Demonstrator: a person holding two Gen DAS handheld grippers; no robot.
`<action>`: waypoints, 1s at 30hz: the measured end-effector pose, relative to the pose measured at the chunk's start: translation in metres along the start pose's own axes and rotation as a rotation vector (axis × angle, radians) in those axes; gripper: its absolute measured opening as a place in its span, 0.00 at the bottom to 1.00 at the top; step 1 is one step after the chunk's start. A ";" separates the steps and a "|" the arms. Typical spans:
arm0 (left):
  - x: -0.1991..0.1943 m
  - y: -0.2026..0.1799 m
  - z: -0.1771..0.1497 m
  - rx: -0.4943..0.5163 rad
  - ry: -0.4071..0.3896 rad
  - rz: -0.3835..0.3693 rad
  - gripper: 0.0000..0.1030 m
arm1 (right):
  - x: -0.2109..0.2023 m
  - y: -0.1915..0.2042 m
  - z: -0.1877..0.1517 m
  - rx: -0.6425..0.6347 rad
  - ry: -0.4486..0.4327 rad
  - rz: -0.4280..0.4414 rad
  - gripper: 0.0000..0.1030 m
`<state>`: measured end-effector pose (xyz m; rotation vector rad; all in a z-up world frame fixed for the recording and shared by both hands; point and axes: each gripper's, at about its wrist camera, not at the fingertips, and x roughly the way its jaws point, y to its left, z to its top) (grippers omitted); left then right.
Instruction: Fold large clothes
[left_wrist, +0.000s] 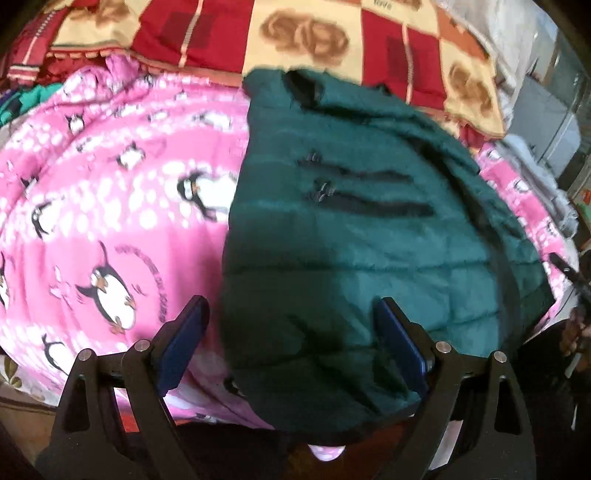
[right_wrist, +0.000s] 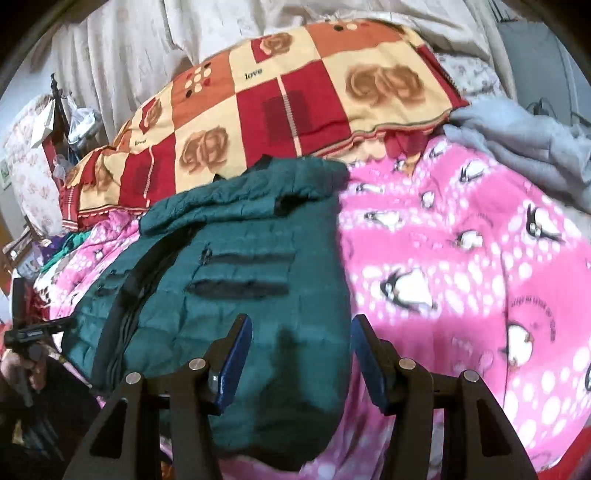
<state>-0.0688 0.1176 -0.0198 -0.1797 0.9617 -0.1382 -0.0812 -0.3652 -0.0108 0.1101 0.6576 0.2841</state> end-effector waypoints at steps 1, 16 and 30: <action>0.005 0.003 0.000 -0.029 0.016 -0.002 0.89 | -0.002 0.001 -0.003 -0.020 -0.004 -0.010 0.52; 0.006 -0.002 -0.002 -0.030 -0.009 -0.059 0.82 | 0.021 -0.029 -0.024 0.249 0.126 0.288 0.52; 0.018 -0.009 -0.003 -0.033 -0.037 -0.040 0.92 | 0.051 -0.017 -0.028 0.278 0.208 0.154 0.57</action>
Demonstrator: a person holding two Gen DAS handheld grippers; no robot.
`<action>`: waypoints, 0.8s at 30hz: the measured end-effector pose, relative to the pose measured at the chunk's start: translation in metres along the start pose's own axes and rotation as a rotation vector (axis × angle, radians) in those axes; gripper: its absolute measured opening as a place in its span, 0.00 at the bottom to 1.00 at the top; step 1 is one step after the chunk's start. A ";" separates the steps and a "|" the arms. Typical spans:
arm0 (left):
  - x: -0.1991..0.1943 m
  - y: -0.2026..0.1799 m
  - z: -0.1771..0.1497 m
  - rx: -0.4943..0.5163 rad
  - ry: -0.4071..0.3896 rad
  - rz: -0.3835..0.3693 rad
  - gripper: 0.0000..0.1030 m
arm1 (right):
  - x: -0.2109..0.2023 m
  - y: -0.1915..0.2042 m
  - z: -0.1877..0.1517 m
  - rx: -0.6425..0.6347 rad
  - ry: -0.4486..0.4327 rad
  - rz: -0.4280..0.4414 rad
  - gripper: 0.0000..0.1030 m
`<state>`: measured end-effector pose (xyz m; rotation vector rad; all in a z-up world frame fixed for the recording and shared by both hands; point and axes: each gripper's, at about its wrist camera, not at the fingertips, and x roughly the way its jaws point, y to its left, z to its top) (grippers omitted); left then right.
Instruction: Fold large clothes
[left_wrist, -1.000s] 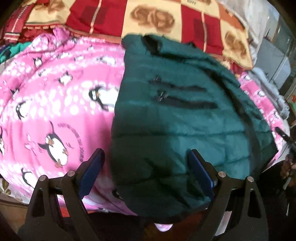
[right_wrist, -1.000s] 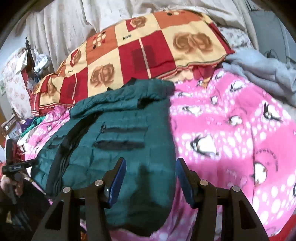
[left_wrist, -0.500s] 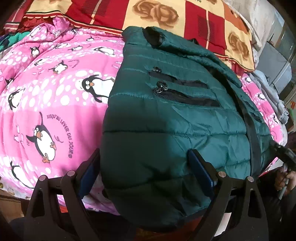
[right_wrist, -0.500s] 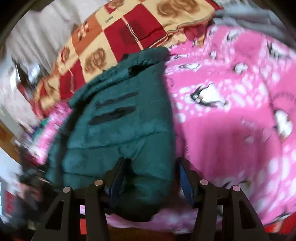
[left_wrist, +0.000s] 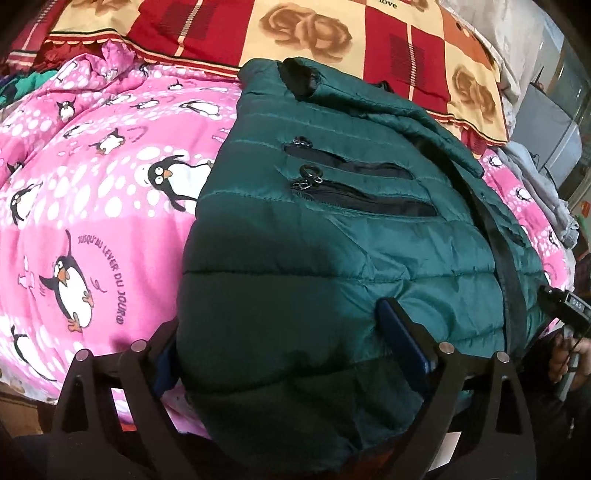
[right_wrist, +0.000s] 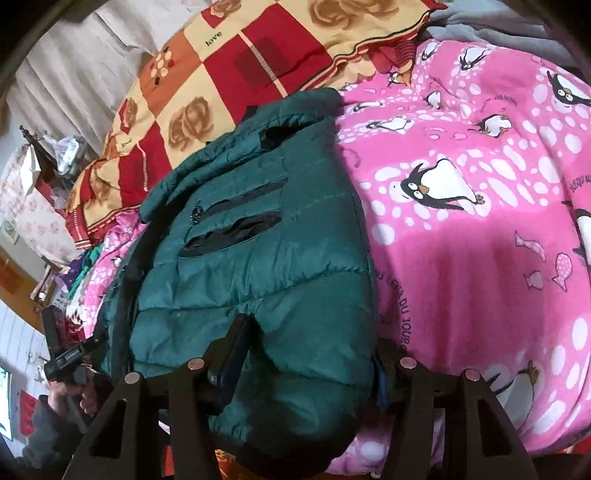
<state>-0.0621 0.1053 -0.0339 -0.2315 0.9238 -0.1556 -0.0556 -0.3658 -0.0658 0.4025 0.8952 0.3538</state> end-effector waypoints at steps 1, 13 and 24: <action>0.000 0.001 0.000 -0.001 -0.007 -0.004 0.92 | 0.001 0.000 0.002 0.000 0.005 -0.008 0.57; -0.001 0.000 0.002 -0.018 0.018 -0.002 0.92 | 0.003 0.012 0.001 0.011 0.005 -0.082 0.64; -0.013 0.000 0.005 -0.020 -0.031 0.000 0.55 | -0.011 0.010 -0.002 0.016 -0.076 0.010 0.37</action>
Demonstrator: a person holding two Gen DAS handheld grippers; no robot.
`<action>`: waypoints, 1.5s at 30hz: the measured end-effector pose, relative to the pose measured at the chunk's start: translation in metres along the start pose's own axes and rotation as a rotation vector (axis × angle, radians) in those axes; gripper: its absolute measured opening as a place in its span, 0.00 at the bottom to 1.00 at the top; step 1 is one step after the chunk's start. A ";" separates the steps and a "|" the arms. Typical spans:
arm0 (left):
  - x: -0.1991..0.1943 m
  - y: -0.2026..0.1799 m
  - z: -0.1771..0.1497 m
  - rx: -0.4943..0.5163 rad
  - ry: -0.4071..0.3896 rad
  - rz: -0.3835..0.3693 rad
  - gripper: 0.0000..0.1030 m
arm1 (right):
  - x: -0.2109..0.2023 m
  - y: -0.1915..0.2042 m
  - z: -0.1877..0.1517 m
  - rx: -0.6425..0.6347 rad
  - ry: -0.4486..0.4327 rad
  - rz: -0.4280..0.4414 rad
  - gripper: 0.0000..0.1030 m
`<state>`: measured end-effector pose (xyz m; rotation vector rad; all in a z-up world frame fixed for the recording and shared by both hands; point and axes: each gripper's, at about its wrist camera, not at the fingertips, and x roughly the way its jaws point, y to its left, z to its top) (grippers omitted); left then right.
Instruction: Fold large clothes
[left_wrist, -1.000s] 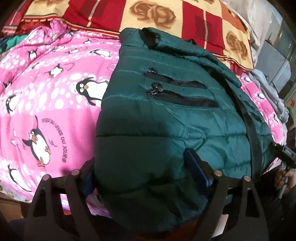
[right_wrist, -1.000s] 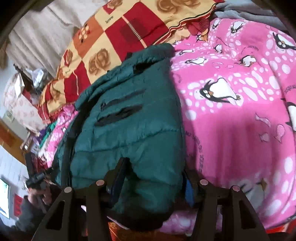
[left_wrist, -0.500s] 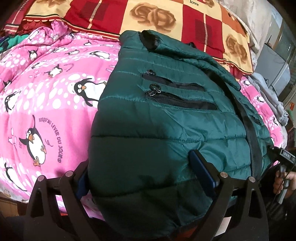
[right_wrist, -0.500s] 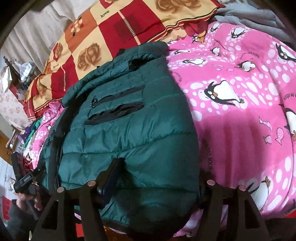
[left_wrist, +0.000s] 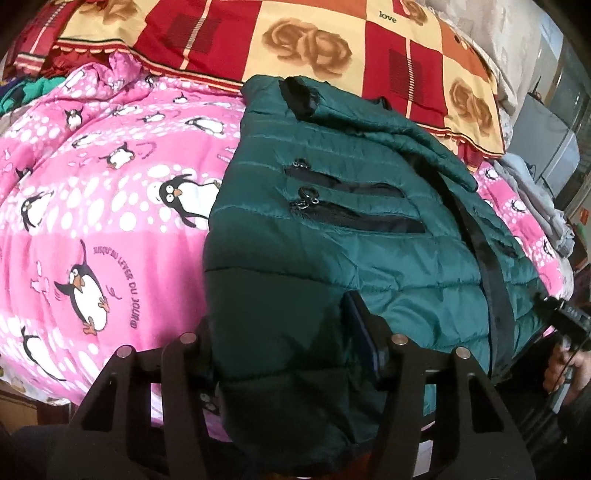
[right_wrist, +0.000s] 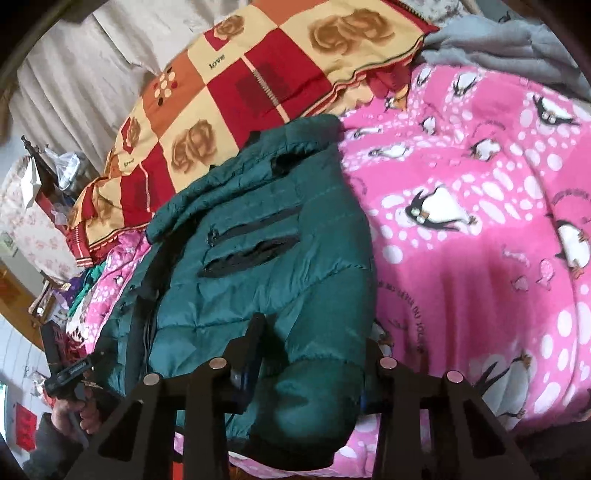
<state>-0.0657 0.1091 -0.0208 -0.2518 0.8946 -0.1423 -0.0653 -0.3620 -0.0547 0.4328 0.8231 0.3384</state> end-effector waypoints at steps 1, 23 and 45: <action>0.002 0.001 0.000 -0.007 0.007 -0.002 0.55 | 0.006 -0.002 -0.001 0.015 0.023 0.006 0.38; -0.024 0.009 -0.003 -0.059 -0.026 -0.078 0.14 | -0.031 0.021 -0.008 -0.182 -0.093 -0.056 0.14; -0.090 0.013 -0.036 -0.017 -0.015 -0.083 0.14 | -0.104 0.042 -0.047 -0.207 -0.091 0.051 0.13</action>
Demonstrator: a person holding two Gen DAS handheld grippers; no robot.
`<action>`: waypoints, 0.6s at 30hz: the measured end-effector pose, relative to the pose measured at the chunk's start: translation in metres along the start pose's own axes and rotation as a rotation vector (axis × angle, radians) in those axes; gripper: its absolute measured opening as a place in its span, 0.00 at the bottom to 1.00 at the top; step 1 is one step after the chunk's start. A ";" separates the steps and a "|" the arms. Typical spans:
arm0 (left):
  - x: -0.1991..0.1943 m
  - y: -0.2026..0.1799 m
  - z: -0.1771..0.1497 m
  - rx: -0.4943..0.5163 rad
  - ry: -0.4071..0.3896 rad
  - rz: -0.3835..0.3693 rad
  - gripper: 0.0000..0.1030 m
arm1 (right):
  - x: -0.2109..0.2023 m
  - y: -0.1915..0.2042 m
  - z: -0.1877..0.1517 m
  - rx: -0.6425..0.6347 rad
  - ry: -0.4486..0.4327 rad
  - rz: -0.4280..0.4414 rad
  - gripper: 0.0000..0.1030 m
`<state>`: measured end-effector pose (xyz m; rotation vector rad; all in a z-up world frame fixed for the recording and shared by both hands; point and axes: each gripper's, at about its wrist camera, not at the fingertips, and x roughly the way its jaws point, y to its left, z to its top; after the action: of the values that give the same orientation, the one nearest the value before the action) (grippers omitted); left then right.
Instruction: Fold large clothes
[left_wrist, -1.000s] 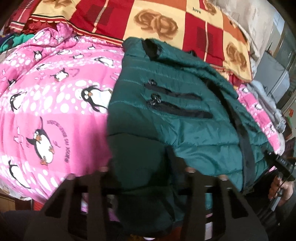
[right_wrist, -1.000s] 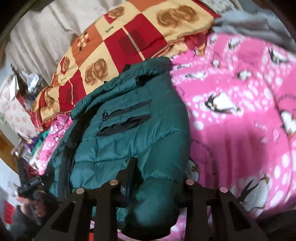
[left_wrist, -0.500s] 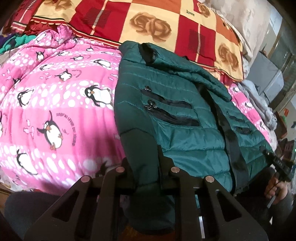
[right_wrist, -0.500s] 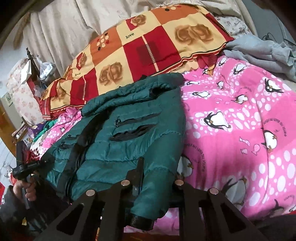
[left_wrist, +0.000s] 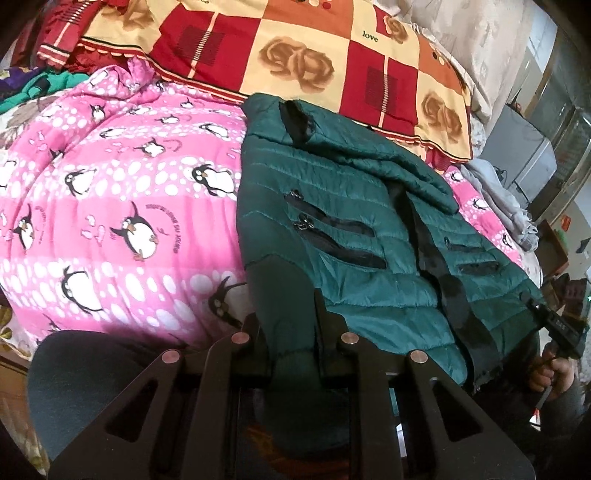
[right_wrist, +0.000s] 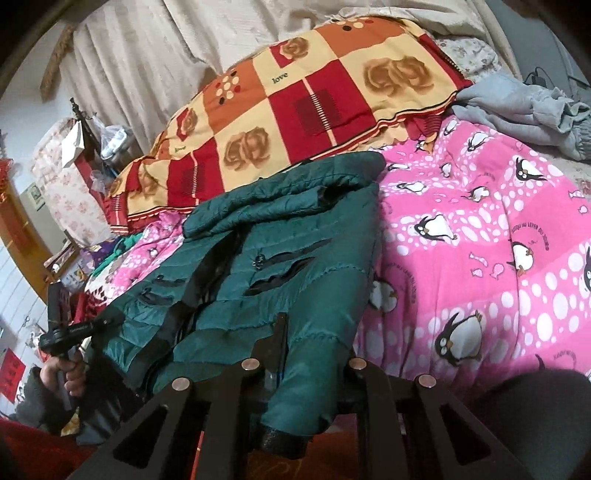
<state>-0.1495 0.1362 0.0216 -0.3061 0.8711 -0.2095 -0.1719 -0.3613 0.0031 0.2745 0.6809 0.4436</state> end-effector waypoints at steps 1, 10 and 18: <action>0.000 0.003 0.001 -0.008 -0.001 0.000 0.14 | -0.001 0.002 -0.002 -0.006 0.003 0.005 0.13; 0.026 0.013 -0.002 -0.030 0.086 -0.011 0.16 | 0.019 -0.003 -0.010 0.013 0.086 0.022 0.13; 0.042 0.018 -0.007 -0.064 0.178 -0.057 0.38 | 0.027 -0.006 -0.011 0.044 0.116 0.044 0.13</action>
<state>-0.1278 0.1394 -0.0195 -0.3759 1.0471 -0.2650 -0.1593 -0.3526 -0.0220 0.3074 0.7997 0.4900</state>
